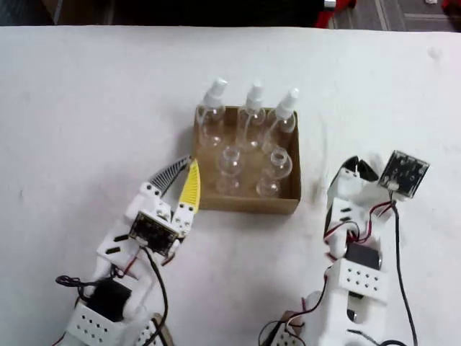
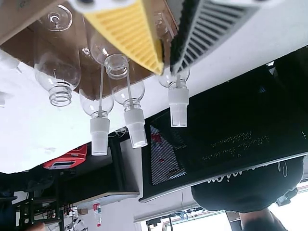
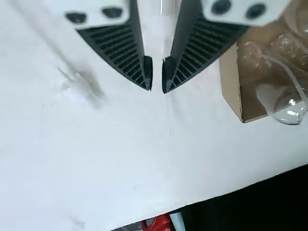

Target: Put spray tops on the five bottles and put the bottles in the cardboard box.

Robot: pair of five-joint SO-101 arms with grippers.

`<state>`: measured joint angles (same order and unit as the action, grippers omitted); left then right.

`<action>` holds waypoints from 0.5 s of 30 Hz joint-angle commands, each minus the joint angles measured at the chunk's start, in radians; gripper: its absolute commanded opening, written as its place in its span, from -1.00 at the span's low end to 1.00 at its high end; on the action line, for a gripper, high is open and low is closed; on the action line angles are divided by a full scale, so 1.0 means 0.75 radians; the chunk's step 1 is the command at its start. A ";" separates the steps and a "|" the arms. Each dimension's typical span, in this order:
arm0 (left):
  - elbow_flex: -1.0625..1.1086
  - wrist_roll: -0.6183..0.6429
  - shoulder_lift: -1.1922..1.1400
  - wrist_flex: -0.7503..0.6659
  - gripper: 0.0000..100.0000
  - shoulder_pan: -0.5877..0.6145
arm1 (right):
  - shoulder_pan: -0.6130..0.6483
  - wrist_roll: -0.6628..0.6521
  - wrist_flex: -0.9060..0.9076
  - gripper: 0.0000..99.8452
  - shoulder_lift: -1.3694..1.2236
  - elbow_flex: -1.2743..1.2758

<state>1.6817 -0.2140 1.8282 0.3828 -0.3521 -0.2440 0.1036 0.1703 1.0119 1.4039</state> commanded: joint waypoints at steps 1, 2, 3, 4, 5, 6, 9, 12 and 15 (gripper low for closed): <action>-0.068 -0.010 0.011 -0.020 -0.94 0.015 | 0.030 0.012 -0.148 -0.97 0.024 0.043; -0.068 -0.010 0.011 -0.020 -0.94 0.015 | 0.032 0.012 -0.154 -0.97 0.017 0.047; -0.065 -0.010 0.011 -0.018 -0.94 0.015 | 0.040 0.010 -0.154 -0.97 0.015 0.049; -0.063 -0.010 0.011 -0.018 -0.94 0.015 | 0.048 -0.016 -0.154 -0.97 0.015 0.059; -0.059 -0.010 0.011 -0.018 -0.94 0.017 | 0.060 -0.065 -0.157 -0.97 0.015 0.070; -0.051 -0.010 0.011 -0.018 -0.94 0.024 | 0.081 -0.121 -0.165 -0.97 0.015 0.082; -0.045 -0.012 0.011 -0.025 -0.94 0.107 | 0.134 -0.235 -0.244 -0.97 0.021 0.141; -0.100 -0.006 0.011 -0.023 -0.94 0.232 | 0.138 -0.256 -0.324 -0.97 0.028 0.186; -0.188 0.000 0.011 -0.004 -0.93 0.312 | 0.136 -0.258 -0.339 -0.97 0.028 0.190</action>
<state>1.6602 -0.2140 1.8282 0.3828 -0.1987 -0.1519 -0.0683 -0.0430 1.0150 1.5528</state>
